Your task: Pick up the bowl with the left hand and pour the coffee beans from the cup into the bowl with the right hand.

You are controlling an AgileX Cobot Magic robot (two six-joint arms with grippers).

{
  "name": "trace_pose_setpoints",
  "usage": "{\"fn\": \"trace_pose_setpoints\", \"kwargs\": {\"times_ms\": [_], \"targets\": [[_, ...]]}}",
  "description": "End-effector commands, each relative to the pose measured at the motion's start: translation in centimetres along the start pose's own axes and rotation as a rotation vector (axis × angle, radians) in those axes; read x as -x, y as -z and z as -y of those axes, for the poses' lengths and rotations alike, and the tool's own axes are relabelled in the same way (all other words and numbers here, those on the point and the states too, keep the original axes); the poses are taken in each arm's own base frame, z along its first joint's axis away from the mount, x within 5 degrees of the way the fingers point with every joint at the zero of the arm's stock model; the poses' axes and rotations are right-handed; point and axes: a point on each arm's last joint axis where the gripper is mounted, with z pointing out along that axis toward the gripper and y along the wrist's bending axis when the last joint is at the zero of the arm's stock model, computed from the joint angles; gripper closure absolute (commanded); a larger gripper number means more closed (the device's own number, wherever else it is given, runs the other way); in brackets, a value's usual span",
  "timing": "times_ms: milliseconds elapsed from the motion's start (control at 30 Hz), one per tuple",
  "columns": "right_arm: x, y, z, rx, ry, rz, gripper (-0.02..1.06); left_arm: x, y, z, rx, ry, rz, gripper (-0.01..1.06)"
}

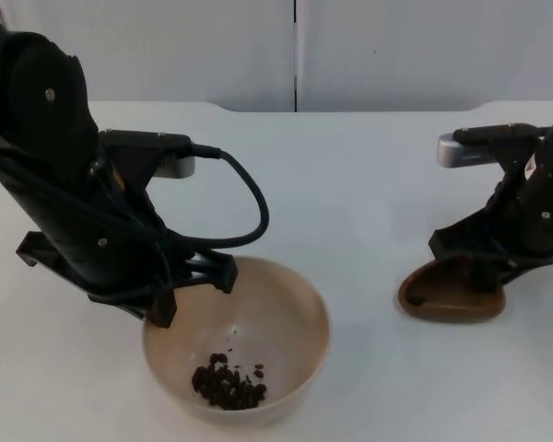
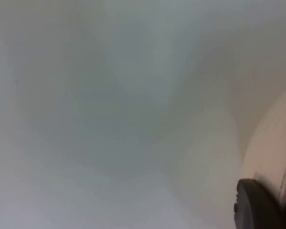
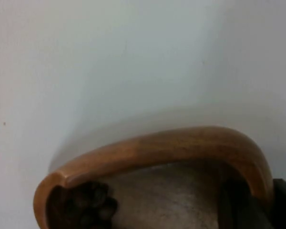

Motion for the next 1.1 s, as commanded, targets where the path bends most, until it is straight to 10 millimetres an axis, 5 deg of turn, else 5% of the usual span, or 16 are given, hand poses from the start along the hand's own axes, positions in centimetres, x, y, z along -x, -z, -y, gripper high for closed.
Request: {"fn": "trace_pose_setpoints", "kwargs": {"times_ms": [0, 300, 500, 600, 667, 700, 800, 967, 1067], "targets": [[0.0, -0.3, 0.1, -0.001, -0.001, 0.003, 1.05, 0.0, -0.1, 0.1, 0.003, -0.011, 0.000, 1.05], [0.0, -0.4, 0.1, -0.001, -0.006, 0.007, 1.01, 0.0, -0.1, 0.1, 0.003, -0.011, 0.001, 1.05], [0.0, -0.4, 0.1, 0.001, -0.010, 0.007, 0.74, 0.0, -0.2, 0.1, 0.005, -0.014, -0.002, 1.03], [0.0, -0.4, 0.1, 0.001, -0.010, 0.007, 0.60, 0.0, -0.2, 0.1, 0.005, -0.014, -0.002, 0.93], [0.0, -0.4, 0.1, 0.001, -0.010, 0.007, 0.45, 0.0, -0.2, 0.1, 0.005, -0.014, -0.002, 0.68], [0.0, -0.4, 0.1, 0.001, -0.012, 0.007, 0.42, 0.0, -0.2, 0.1, 0.005, -0.014, -0.002, 0.64], [0.0, -0.4, 0.1, 0.001, -0.012, 0.007, 0.33, 0.0, -0.2, 0.1, 0.005, -0.014, -0.002, 0.29], [0.5, 0.8, 0.0, 0.004, -0.010, 0.040, 0.31, 0.0, -0.1, 0.1, 0.003, -0.010, -0.002, 0.04], [0.7, 1.8, 0.0, 0.005, -0.005, 0.052, 0.31, 0.0, -0.1, 0.1, 0.003, -0.010, -0.005, 0.02]]}}
